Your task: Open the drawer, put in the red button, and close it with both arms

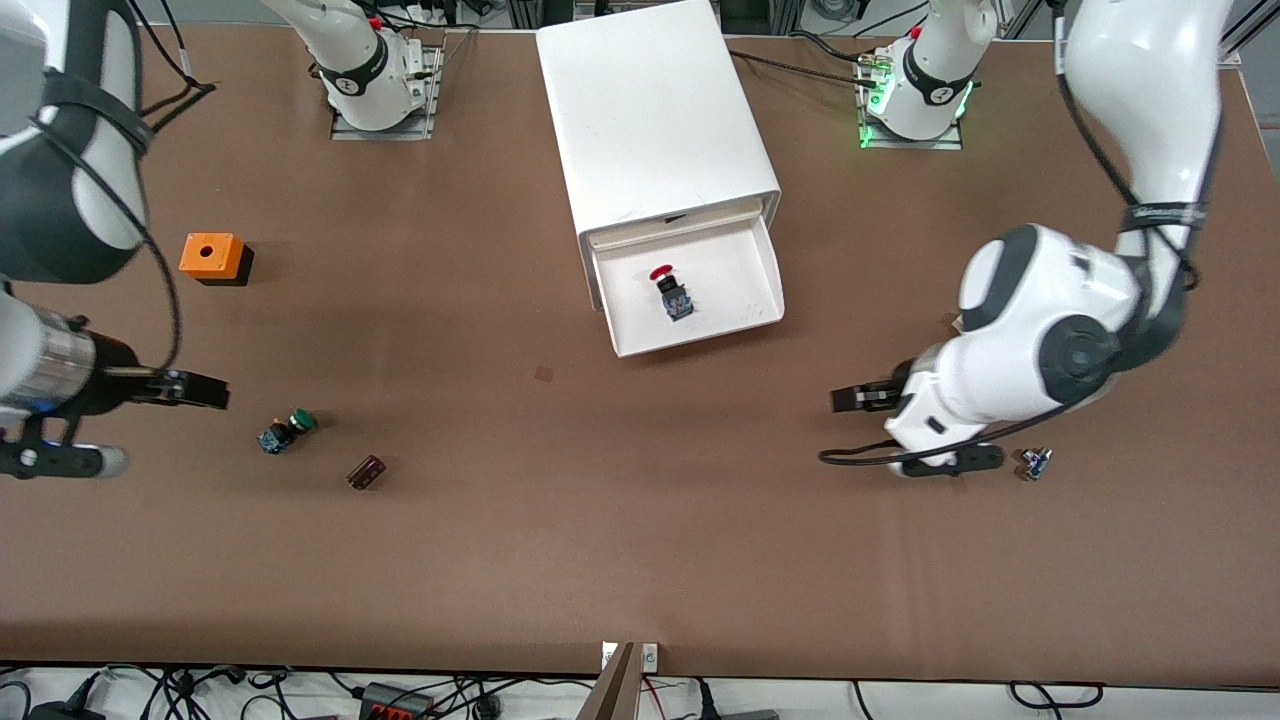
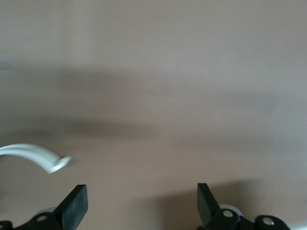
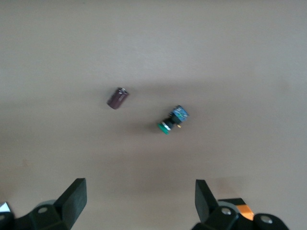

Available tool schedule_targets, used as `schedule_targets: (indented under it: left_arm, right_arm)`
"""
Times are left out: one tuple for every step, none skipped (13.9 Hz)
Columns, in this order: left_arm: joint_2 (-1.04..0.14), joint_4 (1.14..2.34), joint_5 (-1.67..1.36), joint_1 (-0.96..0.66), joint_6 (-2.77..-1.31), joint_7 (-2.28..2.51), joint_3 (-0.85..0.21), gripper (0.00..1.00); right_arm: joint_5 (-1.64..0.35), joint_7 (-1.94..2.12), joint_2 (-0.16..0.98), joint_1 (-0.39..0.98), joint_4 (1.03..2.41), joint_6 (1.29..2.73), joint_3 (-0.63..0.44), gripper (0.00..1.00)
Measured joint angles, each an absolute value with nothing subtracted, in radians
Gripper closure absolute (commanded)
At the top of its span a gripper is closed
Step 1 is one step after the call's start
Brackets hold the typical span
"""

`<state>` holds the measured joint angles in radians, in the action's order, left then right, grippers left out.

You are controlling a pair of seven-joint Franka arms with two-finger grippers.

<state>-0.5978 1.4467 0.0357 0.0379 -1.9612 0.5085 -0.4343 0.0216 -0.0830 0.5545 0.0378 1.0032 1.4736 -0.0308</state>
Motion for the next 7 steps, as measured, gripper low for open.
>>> schedule_targets:
  left_arm:
    - [-0.599, 1.484, 0.036, 0.015, -2.012, 0.545, -0.436, 0.00]
    - [-0.599, 1.508, 0.036, -0.014, -2.037, 0.592, -0.437, 0.00]
    - [-0.599, 1.519, 0.040, -0.049, -2.047, 0.653, -0.437, 0.00]
    - [-0.599, 1.522, 0.056, -0.083, -2.052, 0.718, -0.437, 0.00]
    - [-0.599, 1.522, 0.085, -0.110, -2.060, 0.770, -0.437, 0.00]
    - [-0.599, 1.523, 0.105, -0.127, -2.068, 0.797, -0.437, 0.00]
    - [-0.601, 1.523, 0.115, -0.137, -2.074, 0.807, -0.437, 0.00]
  right_arm:
    - [0.021, -0.068, 0.518, 0.014, 1.046, 1.477, -0.031, 0.00]
    - [0.021, -0.057, 0.477, -0.004, 1.094, 1.484, -0.031, 0.00]
    - [0.021, -0.048, 0.434, -0.014, 1.147, 1.505, -0.031, 0.00]
    - [0.021, -0.032, 0.391, -0.017, 1.202, 1.536, -0.031, 0.00]
    - [0.021, -0.014, 0.351, -0.016, 1.253, 1.563, -0.029, 0.00]
    - [0.021, 0.001, 0.319, -0.016, 1.294, 1.576, -0.027, 0.00]
    - [0.021, 0.009, 0.293, -0.016, 1.323, 1.580, -0.026, 0.00]
